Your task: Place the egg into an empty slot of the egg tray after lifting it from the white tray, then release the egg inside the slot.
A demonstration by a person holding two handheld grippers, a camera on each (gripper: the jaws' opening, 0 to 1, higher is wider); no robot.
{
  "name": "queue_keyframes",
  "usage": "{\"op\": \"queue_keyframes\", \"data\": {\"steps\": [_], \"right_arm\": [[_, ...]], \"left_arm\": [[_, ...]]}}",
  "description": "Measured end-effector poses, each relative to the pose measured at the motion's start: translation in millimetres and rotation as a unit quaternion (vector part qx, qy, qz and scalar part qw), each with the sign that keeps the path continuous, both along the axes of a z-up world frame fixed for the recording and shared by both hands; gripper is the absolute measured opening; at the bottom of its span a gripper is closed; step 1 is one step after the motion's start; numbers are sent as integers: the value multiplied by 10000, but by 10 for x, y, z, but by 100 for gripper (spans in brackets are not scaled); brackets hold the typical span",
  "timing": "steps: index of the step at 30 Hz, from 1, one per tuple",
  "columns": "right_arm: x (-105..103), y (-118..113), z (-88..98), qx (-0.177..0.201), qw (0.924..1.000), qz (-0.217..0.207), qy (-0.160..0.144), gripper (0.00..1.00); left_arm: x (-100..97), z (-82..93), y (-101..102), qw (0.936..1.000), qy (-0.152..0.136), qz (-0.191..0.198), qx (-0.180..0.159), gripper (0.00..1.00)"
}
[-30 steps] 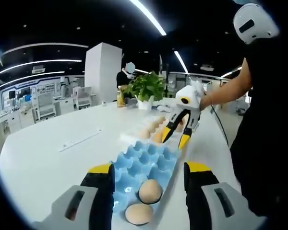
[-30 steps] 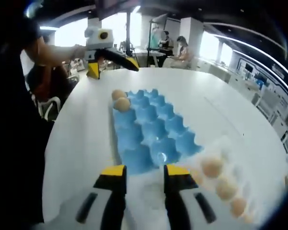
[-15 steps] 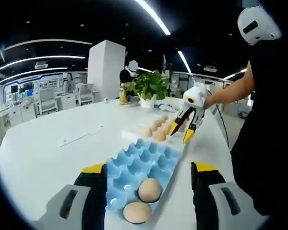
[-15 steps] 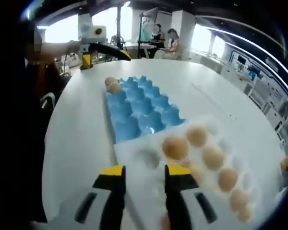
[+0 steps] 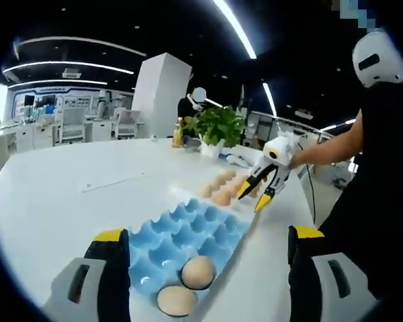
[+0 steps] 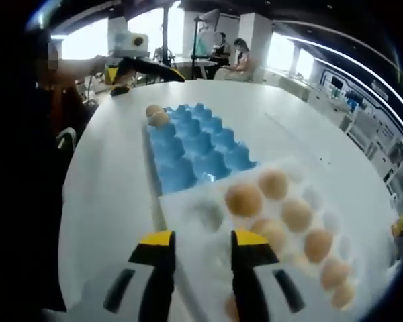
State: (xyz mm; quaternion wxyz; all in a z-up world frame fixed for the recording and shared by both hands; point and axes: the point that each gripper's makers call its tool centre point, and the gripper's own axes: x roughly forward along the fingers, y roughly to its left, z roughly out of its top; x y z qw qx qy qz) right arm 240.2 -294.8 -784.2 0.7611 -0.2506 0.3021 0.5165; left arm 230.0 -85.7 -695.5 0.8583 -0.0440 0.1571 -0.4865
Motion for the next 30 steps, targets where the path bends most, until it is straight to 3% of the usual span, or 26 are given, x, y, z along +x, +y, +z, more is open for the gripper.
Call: {"op": "queue_keyframes", "data": {"steps": [6,10,14,17,19,21,25,30], "right_arm": [[-12,-6,-16,107,9999,-84,-15,33],[-9,-17,6,189,9997,-180,-40,34],[-6,-75,95,162,9993,-202,-270,33],[59,-214,220,301,9975,-528,-370,32],[124,-437,221,71,9957,-763,-518,32],[118,-540,206,62,9951,-910,-387,32],[144,-731,183,-156,9934,-1049,-435,30],[155,-803,122,-304,9925,-1137,-327,28]], "left_arm": [[-16,-4,19,9999,-114,26,88,100],[-30,110,16,9996,-185,188,-100,100],[-47,123,20,9993,-292,225,-62,100],[-14,110,60,9991,-286,305,-91,100],[-3,99,62,9990,-318,301,-34,100],[0,87,56,9992,-275,282,-20,100],[13,101,47,9992,-314,244,-11,100],[38,85,54,9992,-276,277,-2,100]]}}
